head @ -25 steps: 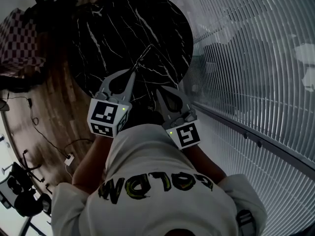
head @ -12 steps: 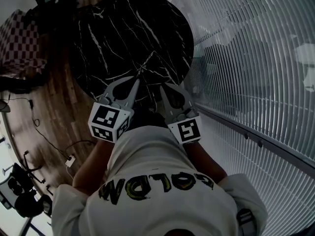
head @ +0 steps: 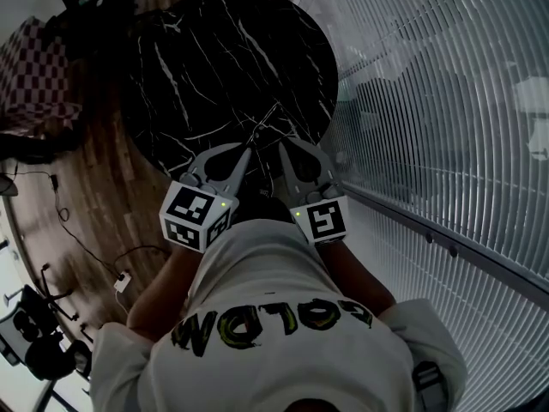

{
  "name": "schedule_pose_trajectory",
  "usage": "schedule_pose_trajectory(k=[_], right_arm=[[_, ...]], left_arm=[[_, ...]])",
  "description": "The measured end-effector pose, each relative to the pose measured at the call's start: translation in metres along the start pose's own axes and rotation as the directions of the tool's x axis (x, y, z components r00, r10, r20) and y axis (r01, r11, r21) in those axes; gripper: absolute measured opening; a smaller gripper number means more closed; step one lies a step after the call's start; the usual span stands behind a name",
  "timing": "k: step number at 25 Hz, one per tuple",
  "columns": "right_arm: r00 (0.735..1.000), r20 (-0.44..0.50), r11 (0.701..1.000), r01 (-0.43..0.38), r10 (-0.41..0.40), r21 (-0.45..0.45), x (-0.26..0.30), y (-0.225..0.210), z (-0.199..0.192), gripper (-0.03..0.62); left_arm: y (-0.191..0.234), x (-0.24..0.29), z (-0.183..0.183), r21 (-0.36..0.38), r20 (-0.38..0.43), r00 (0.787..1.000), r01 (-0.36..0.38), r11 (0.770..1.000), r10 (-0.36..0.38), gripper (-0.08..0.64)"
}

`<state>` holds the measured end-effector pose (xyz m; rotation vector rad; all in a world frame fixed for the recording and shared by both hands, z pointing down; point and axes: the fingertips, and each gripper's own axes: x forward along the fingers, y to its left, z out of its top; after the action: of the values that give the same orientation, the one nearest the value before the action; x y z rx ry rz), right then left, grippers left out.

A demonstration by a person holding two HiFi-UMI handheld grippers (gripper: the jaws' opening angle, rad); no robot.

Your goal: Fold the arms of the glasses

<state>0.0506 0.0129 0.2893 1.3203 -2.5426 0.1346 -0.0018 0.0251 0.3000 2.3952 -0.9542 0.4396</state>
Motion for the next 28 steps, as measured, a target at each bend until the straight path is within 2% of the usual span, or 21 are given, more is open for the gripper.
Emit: schedule_pose_trajectory(k=[7, 12, 16, 21, 25, 28], right_arm=[[1.000, 0.004, 1.000, 0.007, -0.007, 0.016, 0.004, 0.001, 0.001, 0.002], [1.000, 0.000, 1.000, -0.012, 0.012, -0.006, 0.008, 0.002, 0.004, 0.002], [1.000, 0.010, 1.000, -0.021, 0.021, -0.009, 0.009, 0.005, 0.007, 0.002], [0.999, 0.042, 0.999, -0.036, 0.035, 0.035, -0.003, 0.007, 0.024, 0.002], [0.997, 0.072, 0.996, 0.019, -0.026, 0.093, -0.016, -0.023, 0.039, 0.002], [0.996, 0.047, 0.995, 0.072, -0.075, 0.065, -0.015, -0.044, 0.030, 0.002]], left_arm=[[-0.016, 0.001, -0.003, 0.000, -0.021, 0.999, 0.049, 0.999, -0.049, 0.005], [-0.022, 0.004, -0.007, -0.003, -0.032, 0.997, 0.071, 0.998, -0.071, 0.005], [-0.013, 0.005, -0.008, -0.003, -0.027, 0.999, 0.046, 0.999, -0.046, 0.005], [0.004, 0.006, -0.011, 0.020, -0.027, 1.000, -0.006, 1.000, 0.007, 0.005], [0.017, 0.007, -0.016, 0.038, -0.042, 0.998, -0.042, 0.998, 0.043, 0.005], [0.022, 0.005, -0.018, 0.031, -0.048, 0.998, -0.048, 0.998, 0.050, 0.005]])
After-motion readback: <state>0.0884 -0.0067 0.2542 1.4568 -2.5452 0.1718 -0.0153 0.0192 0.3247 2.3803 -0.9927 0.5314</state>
